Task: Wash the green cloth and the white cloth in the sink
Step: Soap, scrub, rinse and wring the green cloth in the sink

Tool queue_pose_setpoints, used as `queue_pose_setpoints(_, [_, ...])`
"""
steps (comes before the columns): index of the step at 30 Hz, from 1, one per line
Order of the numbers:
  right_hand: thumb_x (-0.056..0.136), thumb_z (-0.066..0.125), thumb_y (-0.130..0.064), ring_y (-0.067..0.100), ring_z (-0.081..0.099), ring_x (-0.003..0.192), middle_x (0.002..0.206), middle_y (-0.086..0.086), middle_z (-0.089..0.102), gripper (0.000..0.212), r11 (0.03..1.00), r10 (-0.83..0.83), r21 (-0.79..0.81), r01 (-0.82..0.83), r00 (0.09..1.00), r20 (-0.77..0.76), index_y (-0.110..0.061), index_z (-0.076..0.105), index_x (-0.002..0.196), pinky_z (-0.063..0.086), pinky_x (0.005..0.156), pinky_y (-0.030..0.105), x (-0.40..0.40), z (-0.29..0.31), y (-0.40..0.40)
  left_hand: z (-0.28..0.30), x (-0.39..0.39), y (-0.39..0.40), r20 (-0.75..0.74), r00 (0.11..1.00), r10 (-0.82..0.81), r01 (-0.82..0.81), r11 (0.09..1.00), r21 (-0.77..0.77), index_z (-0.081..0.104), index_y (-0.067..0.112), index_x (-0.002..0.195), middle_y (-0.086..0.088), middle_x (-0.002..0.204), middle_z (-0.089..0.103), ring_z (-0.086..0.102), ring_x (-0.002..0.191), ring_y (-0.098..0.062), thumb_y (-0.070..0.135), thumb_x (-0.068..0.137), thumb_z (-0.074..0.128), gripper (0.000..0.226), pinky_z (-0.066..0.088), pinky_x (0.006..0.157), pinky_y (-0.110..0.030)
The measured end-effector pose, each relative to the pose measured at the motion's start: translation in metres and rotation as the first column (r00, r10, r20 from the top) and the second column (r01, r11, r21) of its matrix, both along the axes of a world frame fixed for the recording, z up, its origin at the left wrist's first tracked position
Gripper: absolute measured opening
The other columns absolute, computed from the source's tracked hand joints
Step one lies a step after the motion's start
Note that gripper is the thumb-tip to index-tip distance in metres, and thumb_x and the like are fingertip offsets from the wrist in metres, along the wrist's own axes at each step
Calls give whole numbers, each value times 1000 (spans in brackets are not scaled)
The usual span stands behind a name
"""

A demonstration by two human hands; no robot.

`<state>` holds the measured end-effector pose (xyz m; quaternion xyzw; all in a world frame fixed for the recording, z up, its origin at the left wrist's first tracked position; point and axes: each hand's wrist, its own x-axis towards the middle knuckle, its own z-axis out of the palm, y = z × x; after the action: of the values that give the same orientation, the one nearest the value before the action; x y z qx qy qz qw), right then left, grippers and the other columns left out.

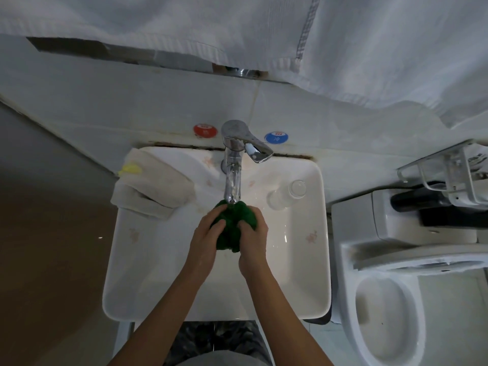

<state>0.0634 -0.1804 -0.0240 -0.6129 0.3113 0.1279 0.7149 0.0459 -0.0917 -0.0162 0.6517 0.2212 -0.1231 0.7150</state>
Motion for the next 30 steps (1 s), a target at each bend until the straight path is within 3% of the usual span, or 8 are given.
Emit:
queue_pose_setpoints(3, [74, 47, 5, 23, 55, 76, 88, 10, 60, 30, 999, -19, 44, 18, 999, 35, -12, 62, 94, 44, 50, 29, -1, 2, -1, -3, 4, 1, -72, 997, 39, -37, 999, 28, 34, 24, 141, 5, 124, 48, 54, 106, -8, 19, 98, 48, 46, 52, 76, -16])
queue_pose_setpoints(5, [61, 48, -4, 24, 55, 75, 83, 8, 61, 33, 998, -9, 69, 5, 998, 69, -12, 63, 89, 44, 50, 27, 0, 1, -1, -3, 9, 5, -137, 990, 22, -22, 1000, -4, 38, 20, 137, 1, 120, 53, 58, 101, -11, 22, 96, 50, 42, 54, 66, -16])
queue_pose_setpoints(8, [56, 51, -11, 21, 59, 79, 82, 4, 64, 37, 984, 4, 178, -23, 994, 108, -13, 63, 90, 49, 57, 28, 1, -3, -1, -2, 12, 9, -200, 978, -53, 52, 999, -10, 47, 23, 128, -4, 120, 59, 61, 100, -17, 29, 97, 49, 32, 58, 72, -33])
queue_pose_setpoints(13, [72, 61, -46, 16, 56, 85, 88, 3, 59, 37, 975, 7, 221, -20, 998, 58, -15, 60, 91, 46, 68, 30, 7, 0, 8, -2, 12, -3, -94, 992, 84, -81, 996, 38, 52, 25, 121, 1, 109, 62, 62, 99, -15, 5, 92, 50, 35, 54, 71, -25])
queue_pose_setpoints(18, [99, 47, -37, 14, 62, 94, 102, 3, 64, 23, 998, 59, 39, -59, 998, -11, -22, 63, 103, 51, 63, 19, 6, -2, 10, -2, 9, -10, 2, 996, 90, -90, 990, 109, 54, 16, 119, -4, 111, 59, 59, 104, -19, -12, 82, 49, 47, 56, 74, -22])
queue_pose_setpoints(22, [96, 55, -29, 12, 65, 84, 90, -1, 67, 16, 998, 62, 13, -62, 998, -14, -16, 65, 99, 52, 63, 21, 7, -4, 6, -8, 11, -17, -42, 990, 133, -133, 991, 6, 52, 22, 125, -5, 118, 57, 59, 106, -18, 9, 93, 51, 35, 56, 74, -25])
queue_pose_setpoints(26, [90, 63, -23, 16, 56, 63, 68, 5, 57, 23, 999, -21, 46, 23, 999, -39, -1, 60, 82, 46, 53, 28, 9, -1, 9, -10, 17, -25, -87, 978, 189, -160, 949, 273, 59, 27, 95, -2, 90, 65, 65, 83, -19, 51, 88, 50, 27, 56, 75, -48])
queue_pose_setpoints(30, [75, 63, -24, 23, 52, 63, 66, 16, 54, 28, 993, -119, -10, 119, 993, 17, 3, 59, 72, 45, 59, 37, 7, -3, 16, -7, 21, -29, -12, 949, 315, -291, 890, 350, 65, 15, 85, 0, 74, 66, 64, 69, -16, 33, 90, 60, 19, 56, 65, -35])
